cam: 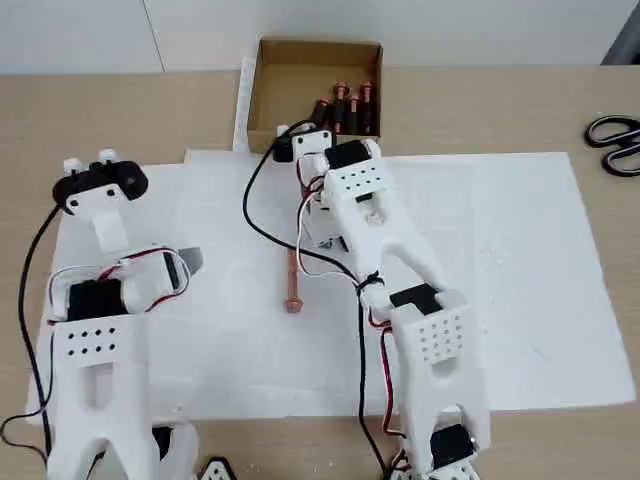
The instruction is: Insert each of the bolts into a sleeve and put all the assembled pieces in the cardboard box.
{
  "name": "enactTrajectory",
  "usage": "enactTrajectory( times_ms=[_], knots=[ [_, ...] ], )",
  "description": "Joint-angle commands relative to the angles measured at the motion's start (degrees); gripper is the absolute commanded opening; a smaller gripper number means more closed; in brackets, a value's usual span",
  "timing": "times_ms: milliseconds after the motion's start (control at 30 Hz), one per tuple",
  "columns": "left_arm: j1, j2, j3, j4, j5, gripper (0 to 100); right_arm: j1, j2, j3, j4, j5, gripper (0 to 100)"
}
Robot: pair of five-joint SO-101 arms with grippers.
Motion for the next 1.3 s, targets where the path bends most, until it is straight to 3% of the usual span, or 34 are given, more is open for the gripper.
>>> enactTrajectory(
  times_ms=[0,267,467,700,1067,1267],
  knots=[
    [-0.18,-0.62,0.92,-2.81,-0.18,26,1.8,0.4,-0.09,-0.92,0.53,20.1],
    [-0.18,-0.7,1.19,-2.99,-0.18,26,2.07,3.74,-0.26,-0.92,0.53,19.8],
    [-0.18,-0.7,1.36,-2.9,-0.18,26,2.15,3.56,-0.26,-0.92,0.26,0.0],
    [-0.18,-0.7,1.1,-2.9,-0.18,26,4.79,2.95,-0.35,-0.4,0.44,0.4],
    [0.0,-0.7,0.84,-2.9,-0.35,26,5.41,-22.55,-0.09,8.04,0.26,0.4],
    [4.13,-0.35,-1.71,-0.53,-0.44,26,5.32,-34.86,1.85,11.65,0.18,0.4]
  ],
)
